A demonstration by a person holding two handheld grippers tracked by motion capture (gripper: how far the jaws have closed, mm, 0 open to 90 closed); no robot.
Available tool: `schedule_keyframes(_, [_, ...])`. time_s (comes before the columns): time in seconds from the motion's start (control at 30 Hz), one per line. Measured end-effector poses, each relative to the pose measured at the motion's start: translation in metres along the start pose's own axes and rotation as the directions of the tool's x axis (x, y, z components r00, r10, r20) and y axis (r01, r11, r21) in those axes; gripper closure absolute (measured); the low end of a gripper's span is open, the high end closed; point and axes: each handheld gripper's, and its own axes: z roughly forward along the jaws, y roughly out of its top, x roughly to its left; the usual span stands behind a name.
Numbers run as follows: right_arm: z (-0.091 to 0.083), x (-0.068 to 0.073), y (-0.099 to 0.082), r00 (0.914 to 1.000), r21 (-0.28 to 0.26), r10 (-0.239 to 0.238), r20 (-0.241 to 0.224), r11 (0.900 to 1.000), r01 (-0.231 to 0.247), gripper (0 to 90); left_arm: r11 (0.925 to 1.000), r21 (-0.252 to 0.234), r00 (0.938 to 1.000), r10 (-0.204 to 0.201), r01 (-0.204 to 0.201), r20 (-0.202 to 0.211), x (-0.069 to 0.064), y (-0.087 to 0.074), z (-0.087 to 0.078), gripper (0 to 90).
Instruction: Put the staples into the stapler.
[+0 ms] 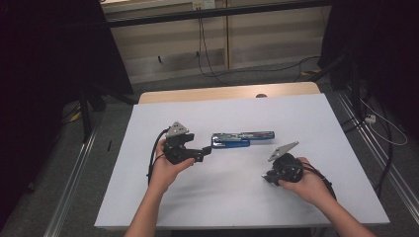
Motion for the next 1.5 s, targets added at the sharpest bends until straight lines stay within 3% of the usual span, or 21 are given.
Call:
schedule_keyframes(0.17, [0.001, -0.002, 0.002, 0.9998, 0.011, 0.009, -0.016, 0.9999, -0.009, 77.5, 1.0, 0.007, 1.0, 0.003, -0.003, 0.001, -0.001, 0.0, 0.001, 14.3])
schedule_keyframes(0.5, [-0.001, -0.005, 0.01, 0.9981, 0.037, -0.053, -0.033, 0.9979, 0.054, 79.0, 0.9998, 0.02, 1.0, 0.007, -0.008, 0.004, -0.003, -0.005, -0.002, 14.2])
schedule_keyframes(0.6, [-0.006, -0.01, 0.025, 0.9933, 0.019, -0.103, -0.054, 0.9944, 0.104, 79.0, 0.9999, 0.013, 1.0, -0.002, 0.002, -0.006, -0.001, -0.011, -0.011, 14.0])
schedule_keyframes(0.7, [-0.009, -0.013, 0.033, 0.9911, 0.012, -0.114, -0.068, 0.9932, 0.115, 79.0, 0.9999, 0.013, 0.9999, -0.011, 0.011, -0.009, 0.0, -0.015, -0.016, 13.9])
schedule_keyframes(0.73, [-0.011, -0.017, 0.04, 0.9863, 0.005, -0.147, -0.076, 0.9891, 0.147, 79.0, 0.9998, 0.008, 0.9997, -0.018, 0.018, -0.014, 0.001, -0.02, -0.02, 13.9])
schedule_keyframes(1.07, [-0.024, -0.034, 0.075, 0.9784, -0.012, -0.176, -0.108, 0.9843, 0.176, 79.0, 0.9992, 0.01, 0.9988, -0.039, 0.039, -0.03, 0.01, -0.036, -0.037, 11.6])
schedule_keyframes(1.5, [-0.017, -0.047, 0.095, 0.9694, -0.004, -0.208, -0.131, 0.9779, 0.209, 79.0, 0.9996, 0.017, 0.9994, -0.021, 0.021, -0.026, 0.011, -0.044, -0.045, 9.6])
